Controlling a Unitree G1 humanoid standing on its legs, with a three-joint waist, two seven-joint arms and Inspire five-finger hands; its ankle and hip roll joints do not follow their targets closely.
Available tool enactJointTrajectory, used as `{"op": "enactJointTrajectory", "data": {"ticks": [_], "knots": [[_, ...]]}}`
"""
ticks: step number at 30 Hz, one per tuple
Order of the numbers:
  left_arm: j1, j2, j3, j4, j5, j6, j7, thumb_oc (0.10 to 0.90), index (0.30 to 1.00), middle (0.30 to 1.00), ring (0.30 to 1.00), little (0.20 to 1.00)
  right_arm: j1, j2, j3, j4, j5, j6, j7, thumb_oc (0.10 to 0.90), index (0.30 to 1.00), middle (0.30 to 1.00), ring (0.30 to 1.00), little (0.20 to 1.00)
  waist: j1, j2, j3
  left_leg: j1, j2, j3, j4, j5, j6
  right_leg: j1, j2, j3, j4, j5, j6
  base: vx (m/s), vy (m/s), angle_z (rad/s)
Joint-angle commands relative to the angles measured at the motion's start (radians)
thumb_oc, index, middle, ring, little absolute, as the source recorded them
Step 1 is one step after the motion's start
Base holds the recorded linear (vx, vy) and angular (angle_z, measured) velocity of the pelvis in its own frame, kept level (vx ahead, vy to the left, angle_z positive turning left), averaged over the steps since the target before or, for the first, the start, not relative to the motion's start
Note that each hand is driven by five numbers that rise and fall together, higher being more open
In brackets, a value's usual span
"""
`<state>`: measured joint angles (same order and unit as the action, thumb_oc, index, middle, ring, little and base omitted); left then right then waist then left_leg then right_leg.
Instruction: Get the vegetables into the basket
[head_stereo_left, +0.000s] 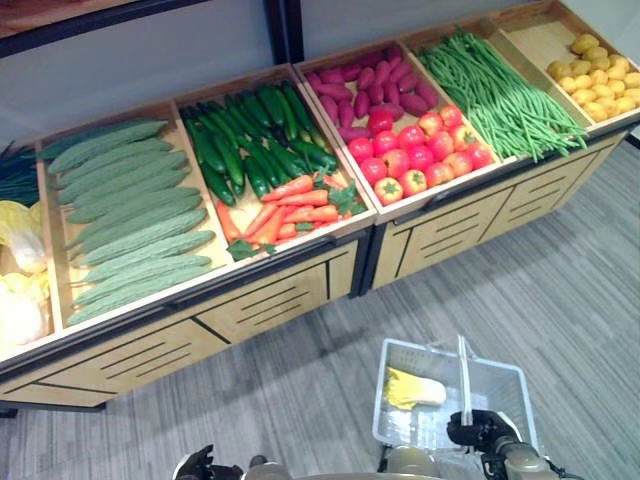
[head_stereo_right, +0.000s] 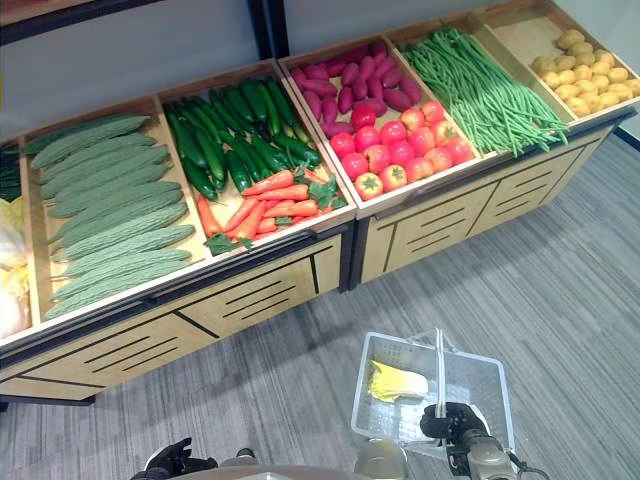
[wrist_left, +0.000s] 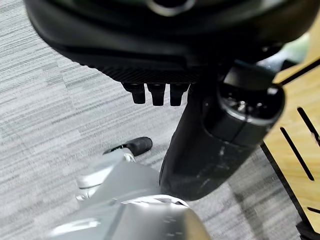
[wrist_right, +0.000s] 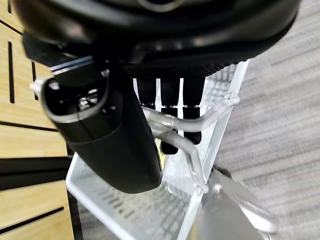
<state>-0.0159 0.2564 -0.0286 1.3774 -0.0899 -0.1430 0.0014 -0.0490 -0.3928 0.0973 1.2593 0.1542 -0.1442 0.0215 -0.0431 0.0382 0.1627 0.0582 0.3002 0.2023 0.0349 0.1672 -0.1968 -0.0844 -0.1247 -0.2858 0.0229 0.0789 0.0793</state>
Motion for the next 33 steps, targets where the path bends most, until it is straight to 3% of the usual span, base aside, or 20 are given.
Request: {"op": "enactJointTrajectory", "data": {"ticks": [1,3,4,6,7,8,12,16,26,31,33], "knots": [[-0.028,0.019,-0.026,-0.011,-0.025,-0.013,0.000,0.900,1.000,1.000,1.000,1.000,-0.009,-0.044,0.007,0.014,0.001,-0.047,-0.013,0.400,0.300,0.300,0.300,0.300,-0.007,-0.036,0.016,0.045,-0.026,-0.015,0.092,-0.017,0.032,-0.094,-0.040,0.056,0.081,0.017,0.018,0.10,-0.249,0.11],[-0.045,0.015,-0.039,-0.028,-0.039,-0.011,0.009,0.900,1.000,1.000,1.000,1.000,0.000,-0.049,0.003,0.026,0.012,-0.046,-0.017,0.400,0.300,0.300,0.300,0.300,-0.003,-0.037,0.028,-0.011,-0.002,-0.027,0.204,0.042,0.038,-0.062,-0.019,0.044,0.082,-0.024,-0.019,0.13,-0.314,0.30],[-0.052,0.014,-0.047,-0.035,-0.046,-0.011,0.014,0.900,1.000,1.000,1.000,1.000,0.005,-0.055,-0.003,0.030,0.018,-0.045,-0.020,0.400,0.300,0.300,0.300,0.300,0.000,-0.038,0.038,-0.038,-0.011,-0.032,0.225,0.039,0.047,-0.047,-0.021,0.035,0.082,-0.036,-0.025,0.15,-0.298,0.39],[-0.065,0.008,-0.072,-0.043,-0.034,-0.012,0.012,0.900,1.000,1.000,1.000,1.000,0.007,-0.061,-0.019,0.043,0.028,-0.038,-0.022,0.400,0.300,0.300,0.300,0.300,0.010,-0.045,0.054,-0.167,-0.098,0.002,0.153,-0.052,0.075,0.003,-0.042,0.014,0.054,-0.040,-0.004,0.16,-0.119,0.78],[-0.063,0.008,-0.073,-0.045,-0.032,-0.013,0.013,0.900,1.000,1.000,1.000,1.000,0.007,-0.061,-0.016,0.043,0.025,-0.038,-0.024,0.400,0.300,0.300,0.300,0.300,0.017,-0.048,0.051,-0.197,-0.120,0.010,0.108,-0.065,0.081,0.007,-0.043,0.017,0.042,-0.037,0.001,0.30,0.056,0.71],[-0.060,0.014,-0.071,-0.050,-0.046,-0.022,0.025,0.900,1.000,1.000,1.000,1.000,-0.006,-0.052,0.008,0.029,0.015,-0.044,-0.032,0.400,0.300,0.300,0.300,0.300,0.060,-0.045,0.060,-0.280,-0.147,-0.047,0.001,0.003,0.073,0.042,-0.008,0.055,0.014,-0.045,0.006,0.29,0.103,0.25],[-0.051,0.026,-0.060,-0.034,-0.029,-0.021,0.016,0.900,1.000,1.000,1.000,1.000,0.006,-0.015,0.016,0.020,0.007,-0.048,-0.031,0.400,0.300,0.300,0.300,0.300,0.060,-0.063,0.051,-0.235,-0.168,-0.017,0.000,-0.040,0.108,0.062,-0.020,0.097,0.043,-0.072,0.017,0.23,0.191,-1.27],[-0.052,0.037,-0.064,-0.042,-0.022,-0.026,0.015,0.900,1.000,1.000,1.000,1.000,0.004,0.001,0.022,0.021,0.002,-0.042,-0.025,0.400,0.300,0.300,0.300,0.300,0.061,-0.080,0.046,-0.215,-0.189,0.006,0.004,-0.074,0.133,0.060,-0.052,0.116,0.041,-0.050,0.041,0.10,0.183,-0.47],[-0.062,0.066,-0.052,-0.029,-0.008,-0.029,0.022,0.900,1.000,1.000,1.000,1.000,-0.035,0.032,0.056,0.019,-0.010,-0.039,-0.022,0.400,0.300,0.300,0.300,0.300,0.081,-0.137,0.047,-0.210,-0.231,0.023,0.029,-0.131,0.173,0.042,-0.098,0.137,0.054,0.056,0.088,0.05,0.113,0.14],[-0.052,0.067,-0.054,-0.030,-0.003,-0.030,0.022,0.900,1.000,1.000,1.000,1.000,-0.037,0.036,0.062,0.025,-0.018,-0.037,-0.018,0.400,0.300,0.300,0.300,0.300,0.089,-0.146,0.043,-0.192,-0.249,0.019,0.014,-0.144,0.190,0.028,-0.106,0.144,0.092,0.094,0.102,0.04,0.078,0.03],[-0.050,0.069,-0.054,-0.032,-0.001,-0.031,0.023,0.900,1.000,1.000,1.000,1.000,-0.041,0.037,0.070,0.028,-0.028,-0.035,-0.017,0.400,0.300,0.300,0.300,0.300,0.094,-0.145,0.047,-0.180,-0.258,0.015,0.009,-0.146,0.202,-0.001,-0.112,0.152,0.167,0.140,0.110,0.01,0.071,0.01]]}}
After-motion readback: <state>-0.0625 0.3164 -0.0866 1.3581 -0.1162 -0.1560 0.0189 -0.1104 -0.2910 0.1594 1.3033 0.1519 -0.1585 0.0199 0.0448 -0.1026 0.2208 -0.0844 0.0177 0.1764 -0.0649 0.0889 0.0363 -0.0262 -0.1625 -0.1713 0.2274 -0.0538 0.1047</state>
